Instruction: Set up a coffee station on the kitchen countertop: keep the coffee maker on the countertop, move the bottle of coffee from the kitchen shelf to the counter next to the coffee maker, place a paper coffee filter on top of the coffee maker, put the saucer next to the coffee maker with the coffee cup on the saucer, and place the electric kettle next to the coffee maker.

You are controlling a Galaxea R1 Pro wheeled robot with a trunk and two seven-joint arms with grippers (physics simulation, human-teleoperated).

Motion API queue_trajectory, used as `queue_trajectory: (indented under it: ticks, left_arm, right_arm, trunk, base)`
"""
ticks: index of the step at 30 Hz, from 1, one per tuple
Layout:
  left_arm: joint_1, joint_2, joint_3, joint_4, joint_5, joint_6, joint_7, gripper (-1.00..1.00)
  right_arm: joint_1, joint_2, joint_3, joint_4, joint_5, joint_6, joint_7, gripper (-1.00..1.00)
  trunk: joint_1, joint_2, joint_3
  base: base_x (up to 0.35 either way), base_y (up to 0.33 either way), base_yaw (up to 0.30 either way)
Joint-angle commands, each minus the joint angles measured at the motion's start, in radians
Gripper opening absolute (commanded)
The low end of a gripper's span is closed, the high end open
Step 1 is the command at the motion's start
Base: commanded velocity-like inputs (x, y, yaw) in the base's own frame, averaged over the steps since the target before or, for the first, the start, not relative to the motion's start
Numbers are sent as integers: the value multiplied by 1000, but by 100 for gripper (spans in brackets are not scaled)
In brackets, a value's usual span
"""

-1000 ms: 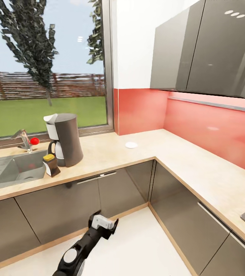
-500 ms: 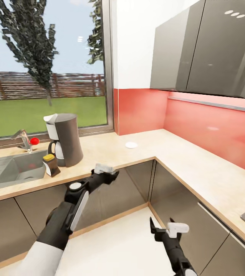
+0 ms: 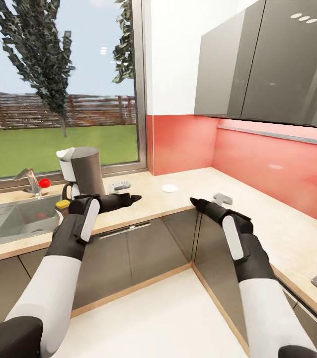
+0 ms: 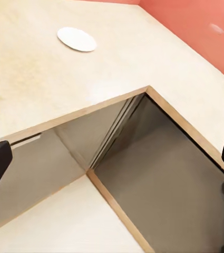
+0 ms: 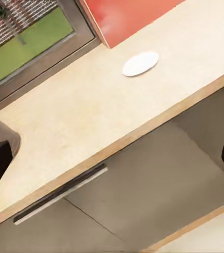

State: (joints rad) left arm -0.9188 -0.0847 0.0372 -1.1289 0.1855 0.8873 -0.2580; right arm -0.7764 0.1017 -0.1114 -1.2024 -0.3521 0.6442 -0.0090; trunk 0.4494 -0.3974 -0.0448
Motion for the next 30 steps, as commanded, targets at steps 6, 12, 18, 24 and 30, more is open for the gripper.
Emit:
queue_trajectory:
  ticks: [6, 12, 18, 24, 30]
  left_arm:
    - [1, -5, -20, -4, 0, 9, -4, 100]
    - [2, -10, -48, 2, 0, 7, -4, 100]
    - [3, -8, -75, 4, 0, 6, 0, 100]
    - [3, -7, -76, 48, 0, -1, -4, 100]
    - [3, -9, -74, 85, 3, -5, -7, 100]
  right_arm:
    - [-48, -44, -16, 141, -37, 15, 8, 100]
    - [-49, -46, -15, 234, -37, 16, 132, 100]
    - [-49, -44, -13, 257, -36, 42, 194, 100]
    - [-49, -43, -13, 259, -36, 44, 196, 100]
    - [-49, -45, -14, 259, -36, 45, 196, 100]
  trunk:
    - [1, -3, -3]
    - [1, -3, -3]
    - [1, -3, -3]
    - [1, -3, -3]
    - [1, -3, -3]
  base:
    - [0, 0, 0]
    - [153, 0, 0]
    - [326, 0, 0]
    - [337, 0, 0]
    - [338, 0, -121]
